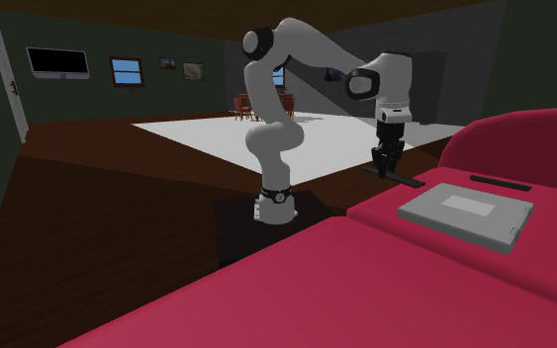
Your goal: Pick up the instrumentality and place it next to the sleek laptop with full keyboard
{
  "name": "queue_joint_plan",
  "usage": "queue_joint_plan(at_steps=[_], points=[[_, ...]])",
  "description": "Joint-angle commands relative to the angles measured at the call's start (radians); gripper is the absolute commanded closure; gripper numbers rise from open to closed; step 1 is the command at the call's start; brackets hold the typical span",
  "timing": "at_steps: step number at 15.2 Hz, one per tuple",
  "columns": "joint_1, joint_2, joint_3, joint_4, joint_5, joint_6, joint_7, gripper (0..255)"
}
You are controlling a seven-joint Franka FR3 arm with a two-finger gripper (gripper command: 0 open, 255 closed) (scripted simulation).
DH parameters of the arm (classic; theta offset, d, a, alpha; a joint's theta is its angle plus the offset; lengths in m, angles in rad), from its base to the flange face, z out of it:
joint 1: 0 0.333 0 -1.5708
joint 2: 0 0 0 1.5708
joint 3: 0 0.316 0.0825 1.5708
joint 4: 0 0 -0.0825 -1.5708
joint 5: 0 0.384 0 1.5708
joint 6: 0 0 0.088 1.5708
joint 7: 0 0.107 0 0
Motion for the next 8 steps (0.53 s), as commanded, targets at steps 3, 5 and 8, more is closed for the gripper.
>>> queue_joint_plan(at_steps=[3,5,8], points=[[0.050,-0.013,0.075,-0.001,0.038,0.002,0.100,255],[0.073,-0.010,0.115,0.007,0.055,0.005,0.151,255],[0.105,0.003,0.175,0.026,0.076,0.011,0.230,255]])
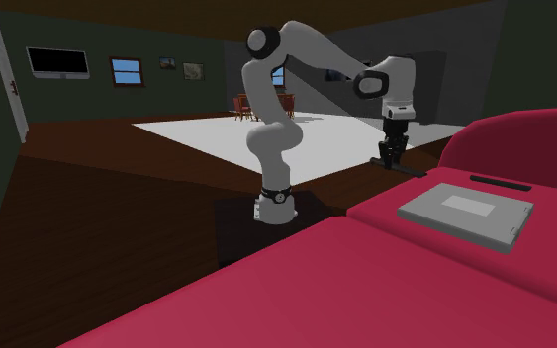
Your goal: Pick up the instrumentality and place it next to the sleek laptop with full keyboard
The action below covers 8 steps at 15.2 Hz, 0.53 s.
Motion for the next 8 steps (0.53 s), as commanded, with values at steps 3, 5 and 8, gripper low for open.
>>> queue_joint_plan(at_steps=[3,5,8], points=[[0.032,0.024,0.070,0.017,0.020,0.021,0.088,255],[0.032,0.038,0.077,0.000,0.022,0.052,0.088,255],[0.031,0.062,0.087,-0.024,0.023,0.099,0.087,255]])
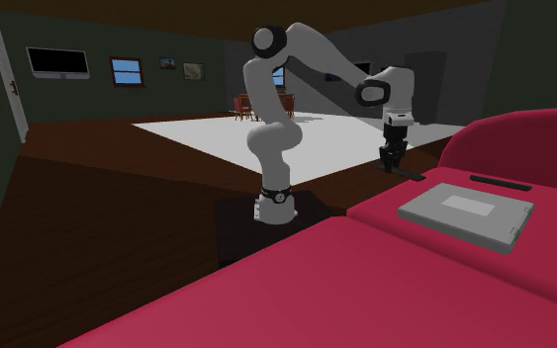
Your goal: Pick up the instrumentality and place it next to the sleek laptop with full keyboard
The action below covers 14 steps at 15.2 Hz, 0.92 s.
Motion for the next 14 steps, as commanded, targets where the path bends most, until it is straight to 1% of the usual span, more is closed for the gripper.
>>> queue_joint_plan(at_steps=[1,11,14], points=[[-0.002,0.019,0.007,-0.015,0.000,0.034,-0.001,255],[-0.013,0.125,0.043,-0.078,-0.010,0.200,0.007,255],[-0.014,0.131,0.045,-0.081,-0.011,0.209,0.008,255]])
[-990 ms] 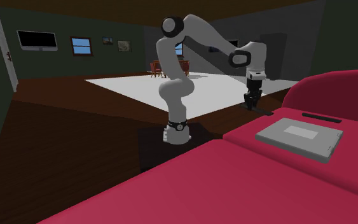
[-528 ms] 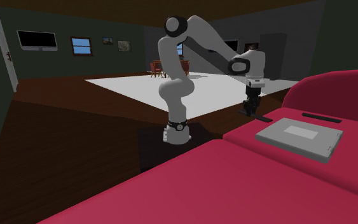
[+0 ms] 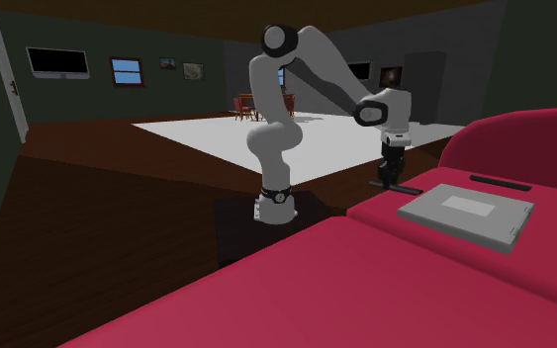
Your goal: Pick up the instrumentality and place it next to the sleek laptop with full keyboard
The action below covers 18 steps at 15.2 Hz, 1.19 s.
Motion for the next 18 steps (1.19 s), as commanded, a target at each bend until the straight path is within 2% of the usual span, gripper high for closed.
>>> queue_joint_plan(at_steps=[1,5,6,11,15,18], points=[[0.000,0.003,0.001,-0.002,0.000,0.004,0.002,255],[0.000,0.003,0.001,-0.002,0.000,0.004,0.002,255],[0.000,0.003,0.001,-0.002,0.000,0.004,0.002,0],[0.000,0.003,0.001,-0.002,0.000,0.004,0.002,0],[0.009,-0.108,-0.038,0.049,0.014,-0.155,-0.017,0],[0.009,-0.108,-0.039,0.049,0.013,-0.155,-0.017,0]])
